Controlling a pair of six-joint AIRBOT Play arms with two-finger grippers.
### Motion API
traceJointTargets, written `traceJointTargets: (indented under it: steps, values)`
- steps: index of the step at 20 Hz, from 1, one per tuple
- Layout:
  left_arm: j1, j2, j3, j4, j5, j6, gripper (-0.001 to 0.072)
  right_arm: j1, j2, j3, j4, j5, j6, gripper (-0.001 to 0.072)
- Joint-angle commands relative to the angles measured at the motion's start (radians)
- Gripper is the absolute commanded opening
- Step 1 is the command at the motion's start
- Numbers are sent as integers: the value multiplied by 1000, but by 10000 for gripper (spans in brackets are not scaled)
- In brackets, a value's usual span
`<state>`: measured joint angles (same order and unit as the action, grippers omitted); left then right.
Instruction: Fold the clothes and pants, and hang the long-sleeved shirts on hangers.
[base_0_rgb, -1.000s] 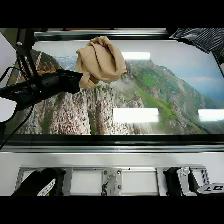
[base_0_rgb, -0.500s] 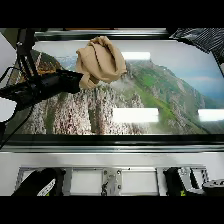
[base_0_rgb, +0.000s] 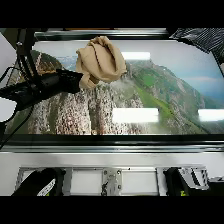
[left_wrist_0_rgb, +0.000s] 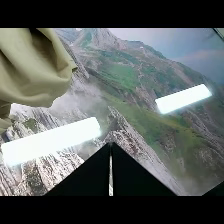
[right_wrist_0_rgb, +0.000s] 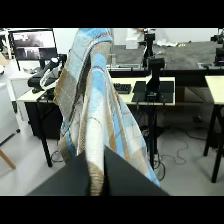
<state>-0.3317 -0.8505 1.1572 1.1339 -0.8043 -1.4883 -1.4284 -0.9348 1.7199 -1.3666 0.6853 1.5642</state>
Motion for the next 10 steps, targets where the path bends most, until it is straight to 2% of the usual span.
traceJointTargets:
  steps: [1, 2, 4, 6, 8, 10]
  values:
    - [1, 0, 0, 0, 0, 0, 12, -2, 0, 0, 1, 20, 0, 395]
    - [1, 0, 0, 0, 0, 0, 12, -2, 2, 0, 7, 21, 0, 581]
    - [1, 0, 0, 0, 0, 0, 12, -2, 18, 0, 27, 14, 0, 596]
    - [1, 0, 0, 0, 0, 0, 12, -1, 43, 0, 92, -56, 0, 597]
    - [1, 0, 0, 1, 0, 0, 12, -1, 63, 0, 250, -142, -16, 597]
    - [1, 0, 0, 0, -1, 0, 12, 10, 73, 0, 459, -178, -122, 597]
